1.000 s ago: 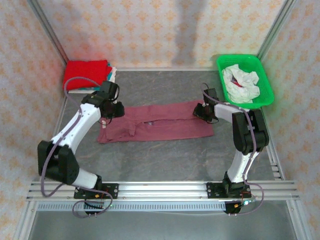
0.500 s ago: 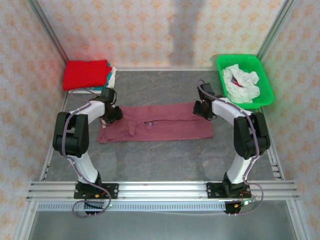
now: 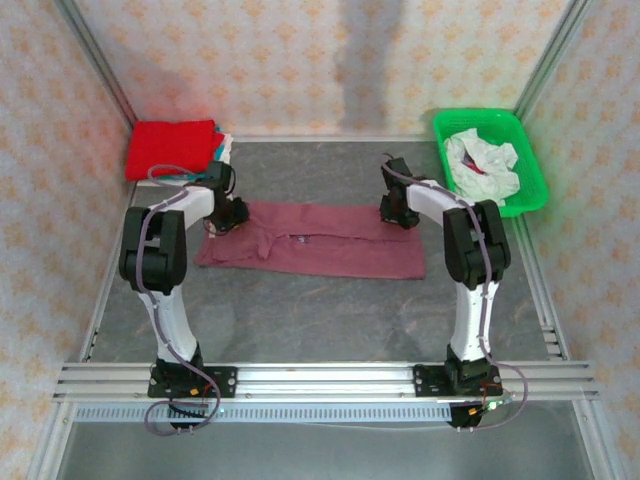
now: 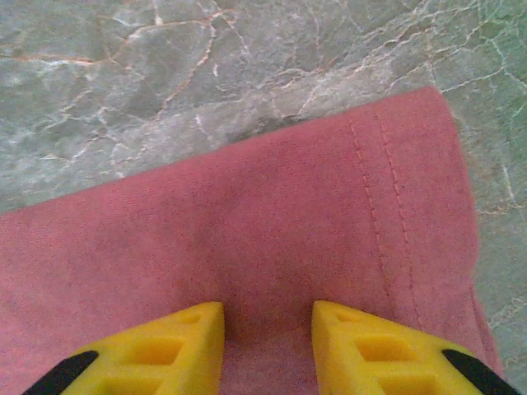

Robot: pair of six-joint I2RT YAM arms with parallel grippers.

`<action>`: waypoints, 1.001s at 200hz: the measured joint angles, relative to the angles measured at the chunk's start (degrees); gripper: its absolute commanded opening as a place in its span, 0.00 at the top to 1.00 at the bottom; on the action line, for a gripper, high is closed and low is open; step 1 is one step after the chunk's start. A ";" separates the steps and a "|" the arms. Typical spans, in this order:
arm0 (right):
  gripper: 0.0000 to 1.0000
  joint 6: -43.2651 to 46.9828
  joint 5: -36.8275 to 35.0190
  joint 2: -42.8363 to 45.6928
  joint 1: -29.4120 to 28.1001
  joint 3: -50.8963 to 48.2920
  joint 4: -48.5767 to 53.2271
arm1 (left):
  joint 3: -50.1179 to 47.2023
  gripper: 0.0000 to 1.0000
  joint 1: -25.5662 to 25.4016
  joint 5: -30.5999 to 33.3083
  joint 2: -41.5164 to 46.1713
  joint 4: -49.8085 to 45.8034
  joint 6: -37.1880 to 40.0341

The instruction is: Fold and stack the t-shirts

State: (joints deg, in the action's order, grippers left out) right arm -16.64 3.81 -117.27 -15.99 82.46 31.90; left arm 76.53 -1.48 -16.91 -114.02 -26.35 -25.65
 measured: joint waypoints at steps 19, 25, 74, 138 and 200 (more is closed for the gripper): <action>0.67 -0.04 -0.02 2.08 0.00 -3.80 -2.14 | 5.40 0.77 -1.25 1.01 -3.37 -1.88 0.72; 0.67 -0.11 0.00 3.10 -0.09 -5.49 -2.60 | 7.34 0.77 -1.68 1.11 -4.50 -2.47 1.14; 0.67 -4.17 -0.39 14.99 -4.90 -21.11 -2.60 | 36.35 0.77 -8.72 3.67 -21.07 -10.47 4.76; 0.63 -19.80 3.80 25.46 -22.60 -32.96 -4.15 | 74.79 0.76 -12.98 -0.76 -43.52 -17.77 4.48; 0.54 -23.91 1.97 32.22 -21.38 -30.75 1.81 | 38.25 0.70 -12.68 5.88 -17.14 -11.69 2.49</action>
State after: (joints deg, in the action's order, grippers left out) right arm -40.56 5.78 -85.06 -37.36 51.70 33.71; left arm 114.78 -14.15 -11.03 -131.15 -38.04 -23.16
